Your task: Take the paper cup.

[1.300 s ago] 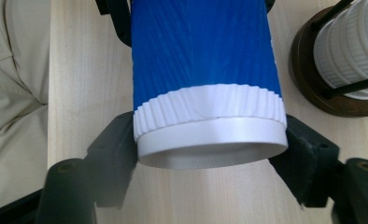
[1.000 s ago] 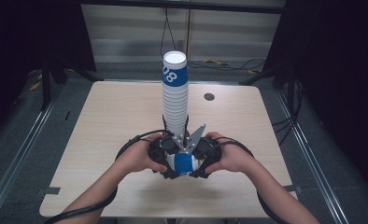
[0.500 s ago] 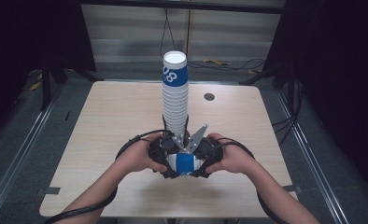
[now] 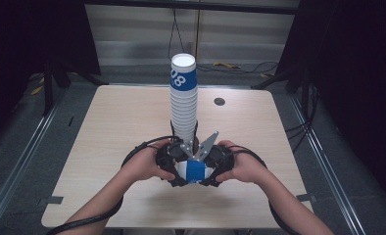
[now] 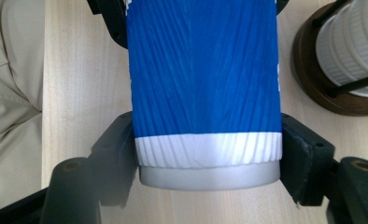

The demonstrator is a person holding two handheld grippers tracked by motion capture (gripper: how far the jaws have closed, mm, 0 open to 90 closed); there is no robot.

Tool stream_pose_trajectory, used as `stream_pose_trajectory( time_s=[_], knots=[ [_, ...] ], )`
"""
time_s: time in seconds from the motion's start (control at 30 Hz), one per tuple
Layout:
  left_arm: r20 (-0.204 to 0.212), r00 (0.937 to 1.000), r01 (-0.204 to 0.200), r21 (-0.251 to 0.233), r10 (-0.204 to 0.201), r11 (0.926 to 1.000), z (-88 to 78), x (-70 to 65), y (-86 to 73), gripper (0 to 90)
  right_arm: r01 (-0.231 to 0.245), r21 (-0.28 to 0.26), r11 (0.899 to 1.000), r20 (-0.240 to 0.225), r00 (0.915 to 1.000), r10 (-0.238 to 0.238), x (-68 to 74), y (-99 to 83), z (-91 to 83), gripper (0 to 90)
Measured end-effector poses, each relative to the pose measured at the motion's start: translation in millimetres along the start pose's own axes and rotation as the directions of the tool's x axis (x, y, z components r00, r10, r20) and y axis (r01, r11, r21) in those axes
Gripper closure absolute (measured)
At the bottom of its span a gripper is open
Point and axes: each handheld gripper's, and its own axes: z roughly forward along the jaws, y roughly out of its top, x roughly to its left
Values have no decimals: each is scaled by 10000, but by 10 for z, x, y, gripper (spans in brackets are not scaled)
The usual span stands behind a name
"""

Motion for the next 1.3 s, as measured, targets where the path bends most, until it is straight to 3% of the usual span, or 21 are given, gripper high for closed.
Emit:
stream_pose_trajectory(
  time_s=[0.13,0.3,0.37,0.43,0.47,0.5,0.67,1.17,1.3],
  knots=[
    [-119,9994,-336,-150,335,9993,-14,27,-6,161,-125,-197,9997,0,9999,125,-8,-26,-16,298],
    [-93,9990,-451,-379,447,9983,-11,29,-12,155,-56,-359,9993,52,10000,58,-23,-48,-31,298],
    [-59,9999,-126,-626,123,9980,7,6,-17,155,-123,-327,9994,42,9999,124,-17,-59,-44,297],
    [-127,9997,-233,-622,225,9978,4,16,-19,153,-20,-394,9992,98,9999,24,-26,-74,-44,297],
    [-133,9987,-491,-568,484,9972,-6,36,-22,150,-11,-447,9990,99,9999,15,-29,-84,-46,297],
    [-187,9988,-474,-781,461,9958,0,28,-33,150,-215,-372,9991,105,9997,219,-15,-95,-58,297],
    [-271,9978,-629,-812,609,9947,-5,37,-80,132,-74,-567,9984,174,9998,84,-29,-126,-58,297],
    [72,10000,63,-1566,-52,9876,-84,79,-234,129,-282,-908,9955,201,9993,301,-25,-195,-109,296],
    [34,10000,26,-1580,-20,9874,-78,81,-256,130,-330,-987,9946,152,9993,347,-27,-223,-111,296]
  ],
)
